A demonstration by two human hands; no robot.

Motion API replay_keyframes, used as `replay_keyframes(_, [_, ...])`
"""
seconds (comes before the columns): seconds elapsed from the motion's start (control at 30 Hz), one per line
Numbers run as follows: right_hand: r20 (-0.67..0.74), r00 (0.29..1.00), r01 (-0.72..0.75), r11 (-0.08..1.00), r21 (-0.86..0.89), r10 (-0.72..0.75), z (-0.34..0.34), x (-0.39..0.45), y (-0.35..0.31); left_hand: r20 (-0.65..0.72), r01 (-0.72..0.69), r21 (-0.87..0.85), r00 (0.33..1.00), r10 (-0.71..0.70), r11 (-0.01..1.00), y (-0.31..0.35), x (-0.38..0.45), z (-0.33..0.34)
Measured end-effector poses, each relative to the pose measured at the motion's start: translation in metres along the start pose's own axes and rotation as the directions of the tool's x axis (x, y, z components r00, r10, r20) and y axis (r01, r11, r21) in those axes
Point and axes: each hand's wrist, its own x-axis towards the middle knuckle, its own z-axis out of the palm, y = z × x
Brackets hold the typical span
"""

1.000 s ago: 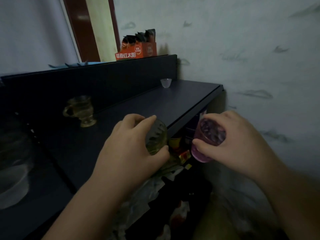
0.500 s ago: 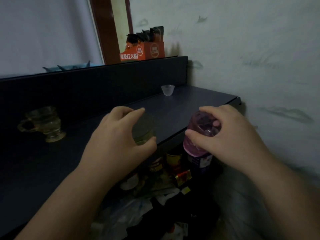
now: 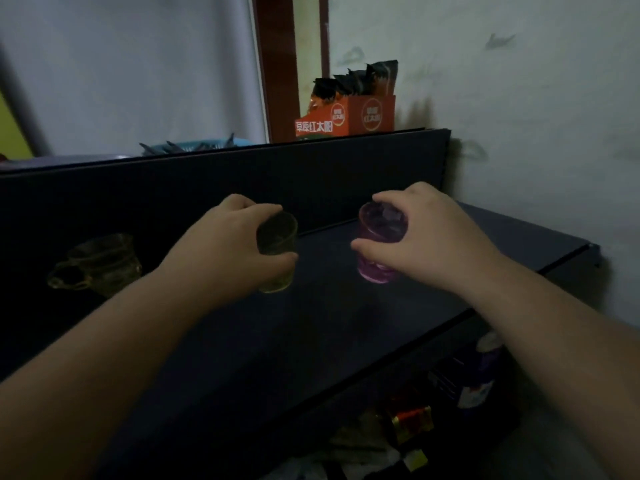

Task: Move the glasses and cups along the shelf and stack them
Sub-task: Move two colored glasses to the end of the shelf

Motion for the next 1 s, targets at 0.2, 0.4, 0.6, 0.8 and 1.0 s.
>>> replay_keyframes(0.2, [0.128, 0.990, 0.070, 0.997, -0.042, -0.064, 0.041, 0.066, 0.011, 0.027, 0.111, 0.020, 0.993, -0.111, 0.994, -0.026, 0.047, 0.028])
replay_keyframes(0.4, [0.291, 0.935, 0.201, 0.979, 0.029, -0.200, 0.080, 0.122, 0.017, -0.004, 0.212, 0.093, 0.977, -0.212, 0.973, -0.038, 0.083, 0.053])
replay_keyframes(0.6, [0.331, 0.916, 0.201, 0.974, 0.109, -0.226, 0.112, 0.159, 0.023, 0.008, 0.319, 0.161, 0.946, -0.325, 0.934, -0.032, 0.101, 0.067])
replay_keyframes(0.8, [0.332, 0.917, 0.164, 0.968, 0.188, -0.220, 0.127, 0.177, 0.031, 0.004, 0.426, 0.165, 0.902, -0.432, 0.890, -0.021, 0.116, 0.080])
replay_keyframes(1.0, [0.306, 0.909, 0.228, 0.953, 0.200, -0.282, 0.125, 0.169, 0.045, -0.030, 0.500, 0.119, 0.865, -0.500, 0.858, -0.011, 0.115, 0.086])
